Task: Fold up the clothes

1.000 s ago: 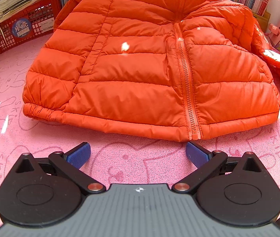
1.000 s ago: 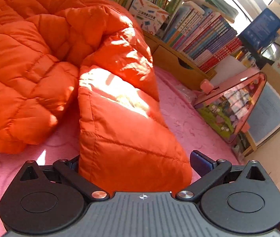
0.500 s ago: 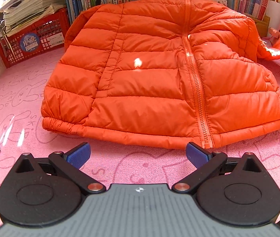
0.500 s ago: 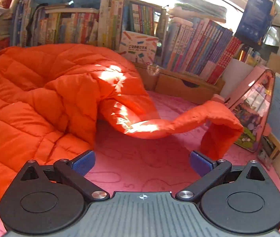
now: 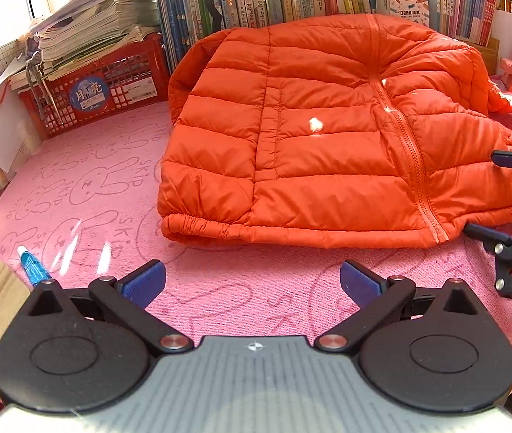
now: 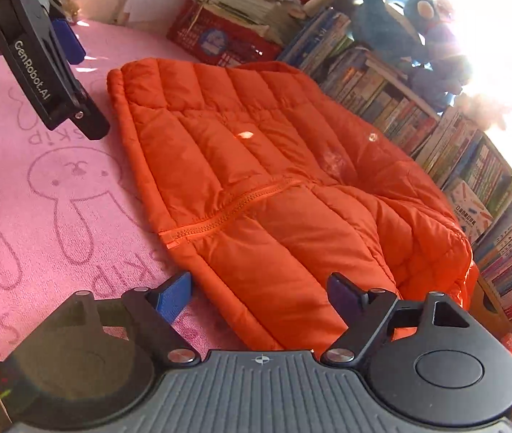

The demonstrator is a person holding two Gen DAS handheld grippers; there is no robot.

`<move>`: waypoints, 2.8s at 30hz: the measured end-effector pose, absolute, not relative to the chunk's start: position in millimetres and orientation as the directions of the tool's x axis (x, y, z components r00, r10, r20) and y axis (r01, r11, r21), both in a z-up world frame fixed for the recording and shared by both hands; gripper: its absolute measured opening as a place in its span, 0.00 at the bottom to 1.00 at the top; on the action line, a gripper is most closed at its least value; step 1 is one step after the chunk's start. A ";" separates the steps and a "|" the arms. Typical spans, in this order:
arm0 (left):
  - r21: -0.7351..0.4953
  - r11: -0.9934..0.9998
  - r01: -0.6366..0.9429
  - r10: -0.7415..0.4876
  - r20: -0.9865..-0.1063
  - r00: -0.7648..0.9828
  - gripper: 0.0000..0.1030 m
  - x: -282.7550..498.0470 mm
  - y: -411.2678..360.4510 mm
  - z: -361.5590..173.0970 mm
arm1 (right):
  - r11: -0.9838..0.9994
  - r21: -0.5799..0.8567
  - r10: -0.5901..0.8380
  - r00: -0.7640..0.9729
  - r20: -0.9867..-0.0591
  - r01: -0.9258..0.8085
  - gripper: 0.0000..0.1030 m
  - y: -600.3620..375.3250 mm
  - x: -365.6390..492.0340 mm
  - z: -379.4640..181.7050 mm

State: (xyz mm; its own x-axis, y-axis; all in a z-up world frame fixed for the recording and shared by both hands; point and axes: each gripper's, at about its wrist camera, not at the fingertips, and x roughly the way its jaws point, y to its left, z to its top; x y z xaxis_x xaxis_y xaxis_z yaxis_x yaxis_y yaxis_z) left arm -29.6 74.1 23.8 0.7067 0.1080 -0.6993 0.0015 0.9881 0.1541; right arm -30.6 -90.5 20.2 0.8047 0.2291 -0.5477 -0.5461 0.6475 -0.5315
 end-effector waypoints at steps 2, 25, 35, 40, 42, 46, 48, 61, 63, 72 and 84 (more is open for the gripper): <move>0.165 0.986 -0.001 0.118 -0.698 0.706 1.00 -29.1 75.5 22.1 | 0.700 -0.520 0.176 0.824 -0.538 -0.489 0.52 -91.8 -15.2 21.2; 0.202 0.931 -0.305 0.362 -0.629 0.688 1.00 28.8 128.2 11.6 | 0.922 -0.388 -0.184 0.879 -0.441 -0.001 0.62 -216.4 16.4 34.5; 0.130 0.923 -0.362 0.364 -0.598 0.714 1.00 -1.4 147.9 34.5 | 0.903 -0.430 -0.203 0.881 -0.427 0.000 0.74 -224.2 -17.9 33.9; 0.046 0.937 -0.346 0.290 -0.653 0.699 1.00 -36.5 168.2 39.1 | 0.895 -0.442 -0.164 0.877 -0.452 -0.060 0.84 -222.7 -55.8 43.5; 0.043 0.942 -0.332 0.272 -0.675 0.686 1.00 -48.7 169.3 36.4 | 0.894 -0.441 -0.159 0.863 -0.480 -0.080 0.86 -224.3 -76.0 44.0; 0.124 0.949 -0.290 0.293 -0.689 0.663 1.00 -65.8 155.2 28.4 | 0.884 -0.457 -0.175 0.835 -0.522 -0.100 0.89 -225.8 -105.0 39.6; 0.155 0.952 -0.262 0.294 -0.690 0.661 1.00 -69.9 150.4 25.9 | 0.883 -0.454 -0.172 0.822 -0.543 -0.115 0.89 -228.3 -111.2 33.9; 0.264 0.964 0.043 0.130 -0.602 0.788 1.00 -120.4 139.9 96.3 | 0.928 0.085 0.331 0.700 -0.633 -0.362 0.90 -283.2 -141.6 66.9; 0.240 0.966 0.094 0.060 -0.565 0.823 1.00 -125.0 135.0 106.9 | 0.924 0.167 0.373 0.718 -0.587 -0.343 0.92 -289.4 -139.3 71.8; 0.068 0.997 -0.034 0.057 -0.374 0.926 1.00 -71.4 71.6 93.2 | 0.793 0.447 0.525 0.836 -0.159 -0.413 1.00 -252.6 -112.1 77.5; 0.217 0.956 -0.200 0.284 -0.494 0.822 1.00 -19.5 35.6 0.6 | 0.993 0.009 0.112 0.909 -0.402 -0.118 0.99 -140.9 -73.9 5.6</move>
State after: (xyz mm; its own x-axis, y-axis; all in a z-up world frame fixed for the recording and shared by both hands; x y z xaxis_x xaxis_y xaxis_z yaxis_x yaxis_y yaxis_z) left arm -19.5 35.6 0.6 0.8216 0.2839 -0.4943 -0.1996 0.9555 0.2171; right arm -73.9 -140.9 5.6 0.9089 0.1120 -0.4017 -0.1183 0.9929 0.0090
